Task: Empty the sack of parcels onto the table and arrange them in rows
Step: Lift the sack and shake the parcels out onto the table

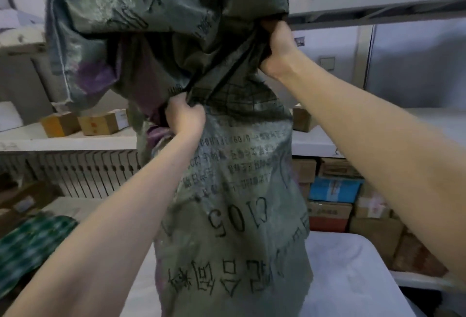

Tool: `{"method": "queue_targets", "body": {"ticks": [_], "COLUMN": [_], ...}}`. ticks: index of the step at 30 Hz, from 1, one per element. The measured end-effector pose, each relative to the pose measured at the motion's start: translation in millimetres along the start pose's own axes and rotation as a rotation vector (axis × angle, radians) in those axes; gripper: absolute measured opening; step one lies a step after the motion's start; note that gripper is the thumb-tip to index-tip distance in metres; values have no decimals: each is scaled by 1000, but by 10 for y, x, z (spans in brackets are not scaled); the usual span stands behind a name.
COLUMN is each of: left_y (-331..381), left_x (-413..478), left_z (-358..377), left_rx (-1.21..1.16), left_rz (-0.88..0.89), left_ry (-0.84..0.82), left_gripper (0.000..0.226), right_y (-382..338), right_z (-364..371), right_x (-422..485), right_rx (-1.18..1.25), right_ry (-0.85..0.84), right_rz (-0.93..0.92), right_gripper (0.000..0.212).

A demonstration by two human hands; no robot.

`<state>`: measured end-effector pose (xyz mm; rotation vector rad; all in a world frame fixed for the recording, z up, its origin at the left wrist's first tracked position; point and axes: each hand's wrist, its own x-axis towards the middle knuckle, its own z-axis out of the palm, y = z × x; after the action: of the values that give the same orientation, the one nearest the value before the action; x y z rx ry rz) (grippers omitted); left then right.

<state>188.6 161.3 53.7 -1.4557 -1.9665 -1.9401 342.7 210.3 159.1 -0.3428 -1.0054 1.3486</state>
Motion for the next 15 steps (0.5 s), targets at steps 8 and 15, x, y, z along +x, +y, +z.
{"method": "queue_targets", "body": {"ticks": [8,15], "left_y": [-404,-252], "left_x": [-115,-295], "left_z": [270,358], "left_rx": [25,183], "left_rz": [-92,-203], "left_ry": [-503,-275], "left_gripper": [100,63], "right_y": [369,588], "right_z": [-305,-17], "right_x": [-223,-483], "right_rx": [-509,-538], "right_ry": [118,-87], "right_rz": [-35,77], "right_gripper": [38,41]}}
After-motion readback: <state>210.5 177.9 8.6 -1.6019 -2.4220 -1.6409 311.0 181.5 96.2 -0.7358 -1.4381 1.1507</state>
